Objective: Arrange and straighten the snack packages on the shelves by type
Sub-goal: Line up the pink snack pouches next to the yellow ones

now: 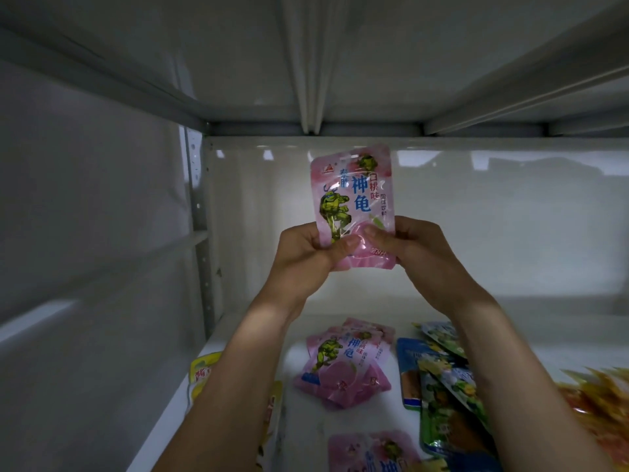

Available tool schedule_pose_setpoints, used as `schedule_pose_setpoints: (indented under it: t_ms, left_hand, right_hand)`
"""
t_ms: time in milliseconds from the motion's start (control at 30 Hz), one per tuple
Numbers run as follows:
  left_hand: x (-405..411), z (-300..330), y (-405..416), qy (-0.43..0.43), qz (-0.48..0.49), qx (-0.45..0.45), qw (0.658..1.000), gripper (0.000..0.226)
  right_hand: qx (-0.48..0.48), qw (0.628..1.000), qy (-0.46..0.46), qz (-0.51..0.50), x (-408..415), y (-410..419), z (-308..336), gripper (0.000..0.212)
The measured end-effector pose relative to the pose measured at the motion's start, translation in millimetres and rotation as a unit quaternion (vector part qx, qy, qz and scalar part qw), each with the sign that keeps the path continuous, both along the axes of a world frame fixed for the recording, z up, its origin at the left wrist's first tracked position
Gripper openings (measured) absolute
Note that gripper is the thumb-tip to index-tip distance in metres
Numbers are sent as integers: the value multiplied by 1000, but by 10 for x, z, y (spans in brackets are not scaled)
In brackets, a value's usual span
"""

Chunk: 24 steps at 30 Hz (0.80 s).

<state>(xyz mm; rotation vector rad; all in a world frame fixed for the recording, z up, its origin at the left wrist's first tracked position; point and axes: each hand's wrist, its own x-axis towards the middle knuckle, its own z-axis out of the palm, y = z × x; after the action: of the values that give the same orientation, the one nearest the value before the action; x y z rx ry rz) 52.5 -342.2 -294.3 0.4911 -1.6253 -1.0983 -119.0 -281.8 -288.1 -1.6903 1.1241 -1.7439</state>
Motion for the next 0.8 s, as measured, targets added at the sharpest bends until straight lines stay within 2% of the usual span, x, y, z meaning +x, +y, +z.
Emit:
schedule_pose_setpoints:
  t_ms: [167,300,433,633,800]
  left_hand:
    - [-30,-23,8,-21,-1,-27,999,11]
    - [-34,-50,11,7,-27,-11,1000,26]
    - [-18,-36,-6,4,-68,33,997,32]
    - [31,8,27,-6,-78,53,996,30]
    - [83,137,109,-6,-45,41,998,27]
  right_hand:
    - [31,999,33,2,38,27,5,26]
    - [51,997,57,-23,-53,24,-8,24]
    - [27,997,56,-38,-69,29,3,18]
    - [23,999,24,-20,18,48,46,22]
    - [24,999,21,-36,69,180,150,24]
